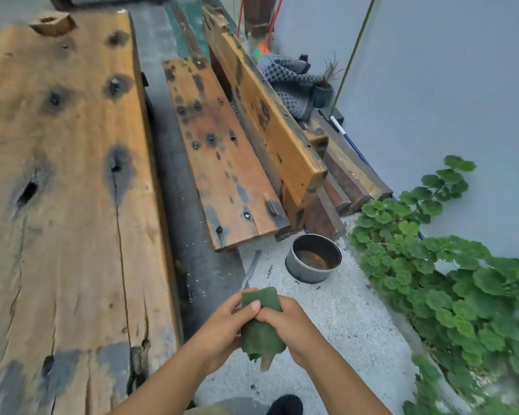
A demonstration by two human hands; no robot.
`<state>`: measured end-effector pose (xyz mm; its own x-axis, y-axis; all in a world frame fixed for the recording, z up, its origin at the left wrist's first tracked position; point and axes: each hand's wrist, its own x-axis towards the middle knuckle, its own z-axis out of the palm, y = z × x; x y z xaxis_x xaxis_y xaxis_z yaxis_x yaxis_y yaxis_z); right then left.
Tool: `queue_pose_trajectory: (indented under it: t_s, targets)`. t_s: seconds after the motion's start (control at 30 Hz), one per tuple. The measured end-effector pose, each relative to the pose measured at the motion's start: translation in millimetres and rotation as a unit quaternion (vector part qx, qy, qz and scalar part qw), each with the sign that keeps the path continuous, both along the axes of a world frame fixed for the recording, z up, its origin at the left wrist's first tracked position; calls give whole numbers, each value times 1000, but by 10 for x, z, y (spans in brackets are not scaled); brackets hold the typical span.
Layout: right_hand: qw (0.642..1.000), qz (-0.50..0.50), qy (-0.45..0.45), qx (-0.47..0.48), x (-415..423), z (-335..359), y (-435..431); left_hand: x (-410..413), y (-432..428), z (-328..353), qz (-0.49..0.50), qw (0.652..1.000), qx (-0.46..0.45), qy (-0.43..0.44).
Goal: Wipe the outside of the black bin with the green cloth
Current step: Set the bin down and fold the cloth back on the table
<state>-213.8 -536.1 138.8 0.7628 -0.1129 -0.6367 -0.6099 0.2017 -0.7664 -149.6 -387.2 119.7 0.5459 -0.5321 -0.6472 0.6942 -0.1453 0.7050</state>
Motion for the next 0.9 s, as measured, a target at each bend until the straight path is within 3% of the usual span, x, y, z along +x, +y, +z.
queue_pose_trajectory:
  t_s: [0.17,0.47,0.73,0.9]
  targets:
    - [998,58,-10,-11,422,40,841,182,1005,86,73,997,-25,-13]
    - [997,-2,30,77,1028,-152,2741,585,2969,-118,226,973,-10,50]
    - [994,67,7,-82,1358,-555,3355,775,3466,-345,265,958,-6,111]
    - [983,164,-23,-84,1507,-839,3529,932,3599,-610,315,944,64,81]
